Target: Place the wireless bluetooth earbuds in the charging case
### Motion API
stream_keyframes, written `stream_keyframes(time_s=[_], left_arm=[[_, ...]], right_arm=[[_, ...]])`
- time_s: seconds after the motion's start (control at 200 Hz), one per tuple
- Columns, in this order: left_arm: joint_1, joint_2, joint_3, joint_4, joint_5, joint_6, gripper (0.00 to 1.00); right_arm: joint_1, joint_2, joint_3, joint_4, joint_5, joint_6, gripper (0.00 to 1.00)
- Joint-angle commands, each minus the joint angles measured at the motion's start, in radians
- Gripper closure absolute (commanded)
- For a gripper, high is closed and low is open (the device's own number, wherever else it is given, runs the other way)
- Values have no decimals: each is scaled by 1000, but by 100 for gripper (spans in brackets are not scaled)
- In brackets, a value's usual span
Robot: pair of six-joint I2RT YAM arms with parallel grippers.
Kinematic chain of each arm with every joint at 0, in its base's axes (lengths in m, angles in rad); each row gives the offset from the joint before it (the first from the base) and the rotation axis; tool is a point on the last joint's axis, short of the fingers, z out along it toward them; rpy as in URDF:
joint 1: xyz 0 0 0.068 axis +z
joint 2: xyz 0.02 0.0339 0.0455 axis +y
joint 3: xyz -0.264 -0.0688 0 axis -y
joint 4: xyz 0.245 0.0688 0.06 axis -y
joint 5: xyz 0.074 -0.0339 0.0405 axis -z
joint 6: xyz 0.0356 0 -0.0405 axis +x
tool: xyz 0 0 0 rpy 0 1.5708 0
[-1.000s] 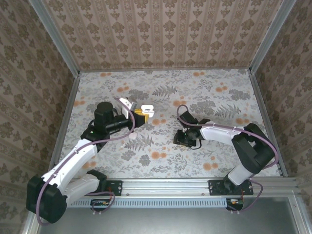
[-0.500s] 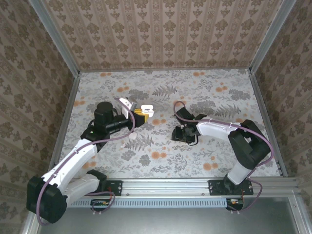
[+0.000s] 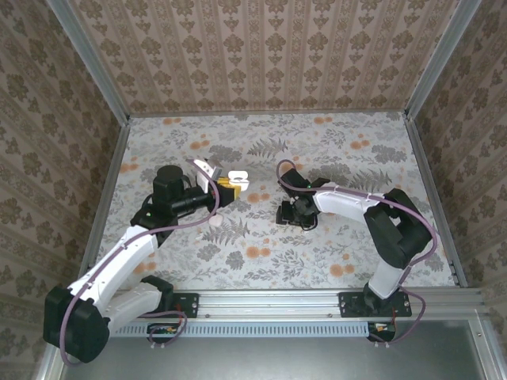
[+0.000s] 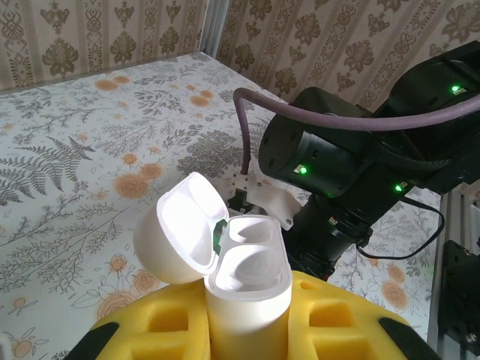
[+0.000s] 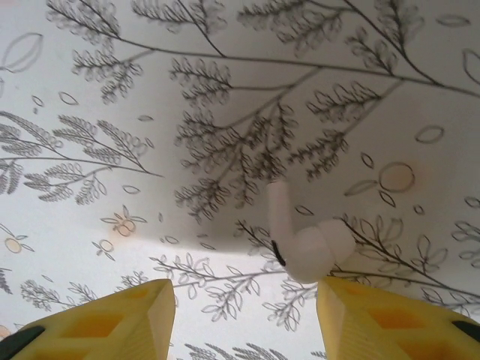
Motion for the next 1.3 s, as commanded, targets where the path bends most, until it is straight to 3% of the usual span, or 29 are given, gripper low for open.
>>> stream_keyframes(time_s=[0.0,0.21,0.42,0.85,1.065,1.295], left_arm=[[6,-18,-1,-17,0,32,100],[11,-33,2,-38,0,42,100],[15,-48,-5,-50,-37,52,100],[14,-57,-16,-52,-32,49,100],[14,-60,-15,-58,-30,45,100],[15,-66,-25,-53,-34,44,100]], right_arm=[[3,29,53,-26,21,-36,47],[-3,93,152,-119,69,-95,47],[-7,61,161,-129,103,-115,50],[-86,104,239,-118,63,-245,51],[-98,199,314,-126,5,-328,61],[-122,239,279,-112,-62,-324,70]])
